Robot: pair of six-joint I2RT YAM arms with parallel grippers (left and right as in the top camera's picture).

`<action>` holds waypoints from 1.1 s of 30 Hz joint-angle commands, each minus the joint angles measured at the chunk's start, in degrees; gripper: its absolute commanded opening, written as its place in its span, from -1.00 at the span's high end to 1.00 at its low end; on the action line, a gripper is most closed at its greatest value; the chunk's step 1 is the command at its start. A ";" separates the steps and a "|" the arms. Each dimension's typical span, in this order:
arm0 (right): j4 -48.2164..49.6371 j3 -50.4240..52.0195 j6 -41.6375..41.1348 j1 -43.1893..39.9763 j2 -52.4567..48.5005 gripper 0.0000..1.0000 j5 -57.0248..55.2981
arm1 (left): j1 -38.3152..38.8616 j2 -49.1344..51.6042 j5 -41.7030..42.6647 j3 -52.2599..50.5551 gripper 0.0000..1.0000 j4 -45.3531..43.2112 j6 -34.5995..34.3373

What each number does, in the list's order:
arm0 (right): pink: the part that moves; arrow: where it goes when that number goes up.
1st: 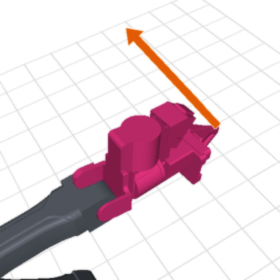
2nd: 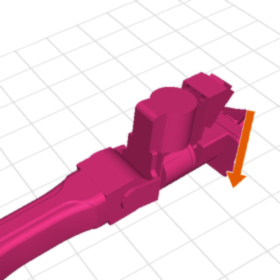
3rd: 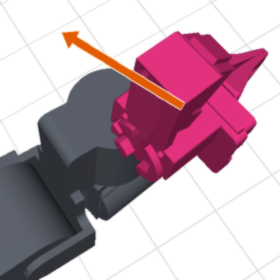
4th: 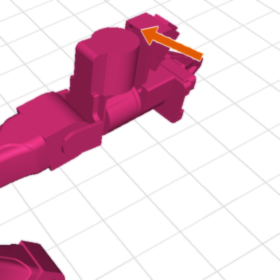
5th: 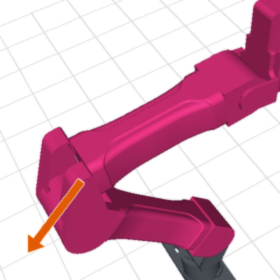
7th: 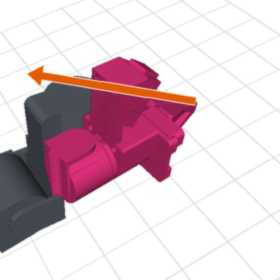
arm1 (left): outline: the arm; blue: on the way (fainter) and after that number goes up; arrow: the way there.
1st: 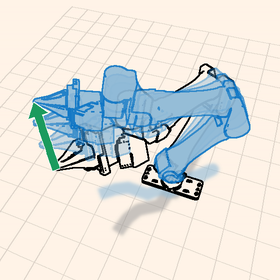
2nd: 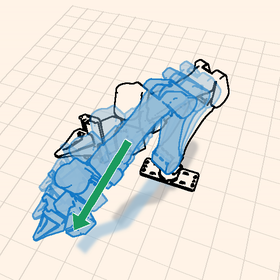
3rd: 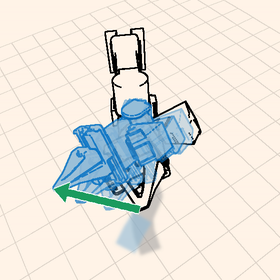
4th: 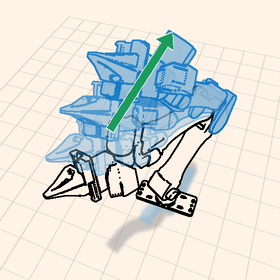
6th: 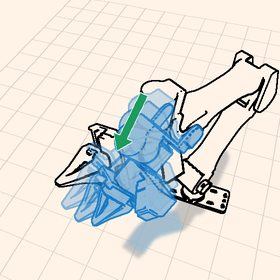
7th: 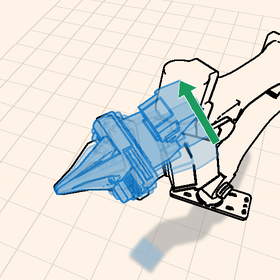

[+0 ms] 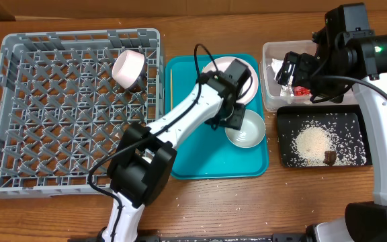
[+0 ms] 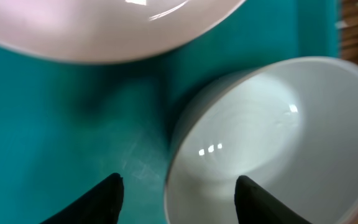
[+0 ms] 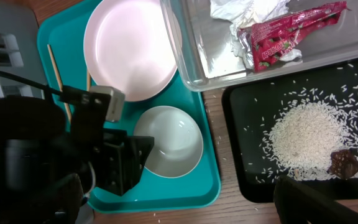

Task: Sort waste into correct bins and load items into the dishwasher
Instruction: 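Move the left gripper back and grasp the pale green bowl rim, then carry the green bowl into the rack and release it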

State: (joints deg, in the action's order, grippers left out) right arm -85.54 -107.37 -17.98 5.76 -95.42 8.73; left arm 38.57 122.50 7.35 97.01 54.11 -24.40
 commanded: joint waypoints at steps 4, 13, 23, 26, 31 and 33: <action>0.20 0.17 -0.04 0.15 0.15 -1.00 -0.33 | 1.01 -0.70 -2.45 -4.48 0.31 -2.56 -4.39; 0.20 0.17 -0.04 0.15 0.15 -1.00 -0.33 | 0.48 -1.33 -3.32 -1.01 0.91 1.53 -3.89; 0.20 0.17 -0.04 0.15 0.15 -1.00 -0.33 | -3.23 -18.95 -17.25 2.49 0.91 15.21 -5.35; 0.20 0.17 -0.02 0.17 0.15 -1.00 -0.33 | -5.64 -26.21 -26.38 2.45 0.91 21.14 -9.88; 0.20 0.17 -0.04 0.17 0.15 -1.00 -0.33 | -9.11 -36.50 -43.87 -2.01 0.91 27.67 -19.47; 0.20 0.17 -0.02 0.17 0.15 -1.00 -0.33 | -9.84 -39.78 -52.85 -6.86 0.92 27.91 -24.98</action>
State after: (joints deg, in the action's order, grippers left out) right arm -85.58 -107.28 -17.98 5.78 -95.42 8.73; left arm 29.45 85.69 -27.44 96.33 81.49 -39.11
